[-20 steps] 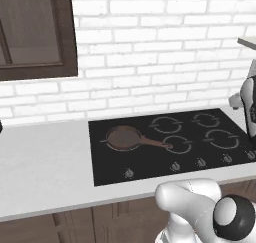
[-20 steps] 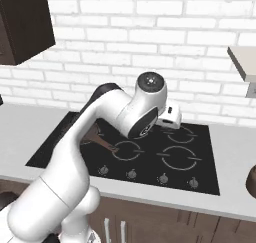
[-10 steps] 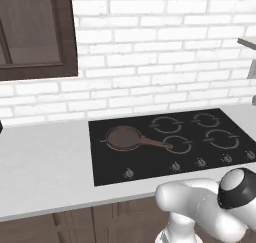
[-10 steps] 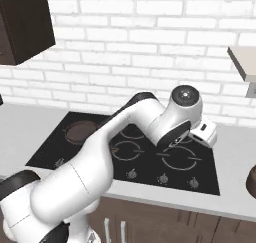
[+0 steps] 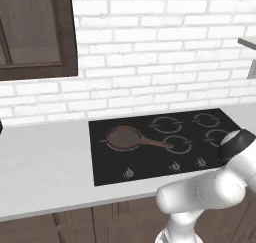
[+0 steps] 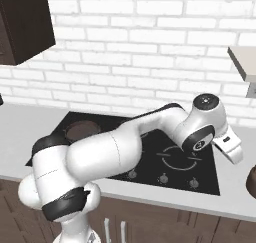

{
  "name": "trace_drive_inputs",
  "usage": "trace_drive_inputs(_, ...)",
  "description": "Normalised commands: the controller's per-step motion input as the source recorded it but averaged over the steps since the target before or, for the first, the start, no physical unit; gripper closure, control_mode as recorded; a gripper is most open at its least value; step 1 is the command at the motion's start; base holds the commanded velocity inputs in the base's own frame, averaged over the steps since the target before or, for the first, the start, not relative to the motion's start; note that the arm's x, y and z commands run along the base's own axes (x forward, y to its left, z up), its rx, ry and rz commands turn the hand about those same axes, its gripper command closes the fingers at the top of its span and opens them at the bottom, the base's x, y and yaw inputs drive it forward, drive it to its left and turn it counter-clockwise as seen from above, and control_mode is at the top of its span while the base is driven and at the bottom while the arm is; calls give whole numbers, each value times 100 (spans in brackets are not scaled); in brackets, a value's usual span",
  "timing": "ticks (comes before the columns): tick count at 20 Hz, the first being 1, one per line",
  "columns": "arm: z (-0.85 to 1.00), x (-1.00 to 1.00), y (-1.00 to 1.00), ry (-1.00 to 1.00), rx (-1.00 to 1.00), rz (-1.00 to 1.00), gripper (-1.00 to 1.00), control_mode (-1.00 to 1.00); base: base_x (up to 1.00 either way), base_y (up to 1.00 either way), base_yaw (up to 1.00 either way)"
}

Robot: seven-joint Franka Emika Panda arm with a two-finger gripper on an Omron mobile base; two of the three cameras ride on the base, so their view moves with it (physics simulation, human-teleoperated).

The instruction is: Pick the kettle from the counter and place it on a stove burner. Then turn the burner on.

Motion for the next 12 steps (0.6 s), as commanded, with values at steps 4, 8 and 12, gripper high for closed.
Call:
trace_drive_inputs(4, -14, 0, -47, 8, 0, -21, -100, -100, 0, 0, 0)
trace_drive_inputs(8, 0, 3, -17, 1, 1, -1, -100, -100, 0, 0, 0)
trace_drive_inputs(12, -2, 2, -70, 4, 2, -3, -100, -100, 0, 0, 0)
